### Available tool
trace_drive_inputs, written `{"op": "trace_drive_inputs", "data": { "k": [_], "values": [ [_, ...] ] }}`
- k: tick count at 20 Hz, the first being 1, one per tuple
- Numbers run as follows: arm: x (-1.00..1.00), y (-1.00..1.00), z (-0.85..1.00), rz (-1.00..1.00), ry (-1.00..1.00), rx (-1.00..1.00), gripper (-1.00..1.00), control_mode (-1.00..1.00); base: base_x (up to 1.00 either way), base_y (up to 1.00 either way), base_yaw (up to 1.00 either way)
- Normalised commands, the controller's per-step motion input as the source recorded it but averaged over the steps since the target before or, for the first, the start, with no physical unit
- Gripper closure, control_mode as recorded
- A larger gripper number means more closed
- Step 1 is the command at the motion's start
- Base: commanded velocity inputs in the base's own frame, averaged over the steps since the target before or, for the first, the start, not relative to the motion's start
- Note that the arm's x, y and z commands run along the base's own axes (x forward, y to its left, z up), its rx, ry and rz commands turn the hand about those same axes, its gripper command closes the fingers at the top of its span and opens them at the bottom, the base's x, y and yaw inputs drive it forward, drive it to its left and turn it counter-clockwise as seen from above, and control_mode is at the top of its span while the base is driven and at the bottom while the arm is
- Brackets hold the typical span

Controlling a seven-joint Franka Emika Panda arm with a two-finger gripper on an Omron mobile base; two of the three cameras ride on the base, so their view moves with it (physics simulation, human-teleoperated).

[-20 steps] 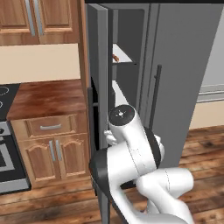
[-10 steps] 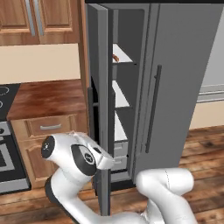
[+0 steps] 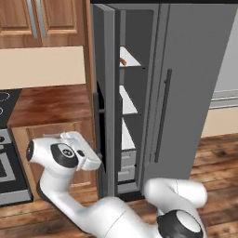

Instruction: Store the kebab skewer in the freezer for long-term storage. Close the freezer door after placing the cooked food.

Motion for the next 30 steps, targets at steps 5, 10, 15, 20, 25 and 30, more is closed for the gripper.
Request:
{"op": "trace_drive_inputs", "data": {
  "k": [5,10,15,20,25,30],
  "values": [
    [0.84,0.0,-0.18,0.0,0.01,-0.02,-1.0,-1.0,0.0,0.0,0.0],
    [0.78,0.0,-0.44,-0.03,0.07,-0.08,-1.0,-1.0,0.0,0.0,0.0],
    [0.63,0.0,-0.25,-0.05,0.14,-0.09,-1.0,-1.0,0.0,0.0,0.0],
    [0.3,-0.03,-0.07,-0.06,0.15,-0.09,-1.0,-1.0,0.0,0.0,0.0],
    [0.06,-0.2,-0.01,-0.08,0.15,-0.08,-1.0,-1.0,0.0,0.0,0.0],
    [0.13,-0.5,0.0,-0.15,0.19,-0.07,-1.0,-1.0,0.0,0.0,0.0]
  ]
}}
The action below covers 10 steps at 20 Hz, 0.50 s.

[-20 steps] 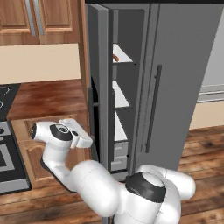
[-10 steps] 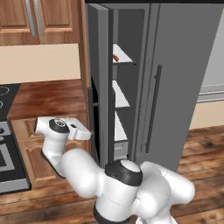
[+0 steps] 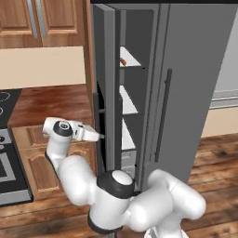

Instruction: Store the kebab skewer in the freezer for long-term storage. Close the freezer door after placing the cooked food.

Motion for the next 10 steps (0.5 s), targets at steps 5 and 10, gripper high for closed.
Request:
{"op": "trace_drive_inputs", "data": {
  "k": [5,10],
  "values": [
    [0.17,-0.52,0.0,-0.06,0.13,-0.03,-1.0,-1.0,0.0,0.0,0.0],
    [0.01,-0.86,0.0,0.01,0.02,0.0,-1.0,-1.0,0.0,0.0,0.0]
  ]
}}
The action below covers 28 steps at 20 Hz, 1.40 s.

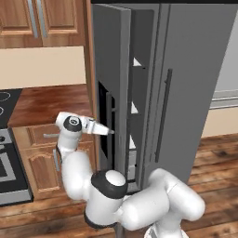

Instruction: Store the kebab skewer in the freezer for long-term storage. Close the freezer door after placing the cooked food.

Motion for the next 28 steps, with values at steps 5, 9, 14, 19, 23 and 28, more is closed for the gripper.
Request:
{"op": "trace_drive_inputs", "data": {
  "k": [5,9,14,19,23,28],
  "values": [
    [0.0,-1.0,0.03,0.27,-0.01,0.12,-1.0,-1.0,0.0,0.0,0.0],
    [0.03,-0.9,0.1,0.29,0.02,0.23,-1.0,-1.0,0.0,0.0,0.0],
    [0.05,-0.89,0.12,0.23,0.0,0.33,-1.0,-1.0,0.0,0.0,0.0],
    [0.12,-0.87,0.22,0.26,0.03,0.41,-1.0,-1.0,0.0,0.0,0.0],
    [0.14,-0.41,0.24,0.23,-0.01,0.26,-1.0,-1.0,0.0,0.0,0.0],
    [0.39,-0.07,0.01,0.12,-0.04,0.03,-1.0,-1.0,0.0,0.0,0.0]
  ]
}}
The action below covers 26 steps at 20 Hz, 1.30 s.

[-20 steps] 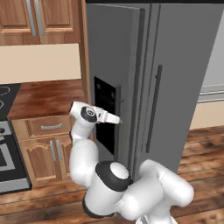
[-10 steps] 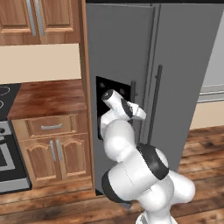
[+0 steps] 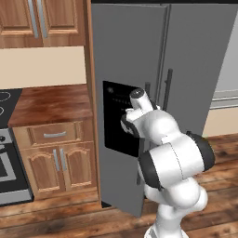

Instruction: Store the kebab skewer in the freezer for long-term storage. Close the freezer door after placing the cooked food.

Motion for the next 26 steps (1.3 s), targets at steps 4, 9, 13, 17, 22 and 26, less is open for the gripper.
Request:
{"op": "trace_drive_inputs", "data": {
  "k": [4,9,13,17,22,26],
  "values": [
    [0.55,-0.21,0.0,0.12,-0.05,0.06,-1.0,-1.0,0.0,0.0,0.0],
    [0.55,-0.43,0.05,0.08,-0.06,0.08,-1.0,-1.0,0.0,0.0,0.0],
    [0.49,-0.43,0.19,0.03,-0.01,0.14,-1.0,-1.0,0.0,0.0,0.0],
    [0.39,-0.31,0.29,0.0,-0.05,0.18,-1.0,-1.0,0.0,0.0,0.0],
    [0.47,-0.06,0.18,0.0,-0.06,0.07,-1.0,-1.0,0.0,0.0,0.0],
    [0.61,0.0,0.03,0.0,-0.09,0.0,-1.0,-1.0,0.0,0.0,0.0]
  ]
}}
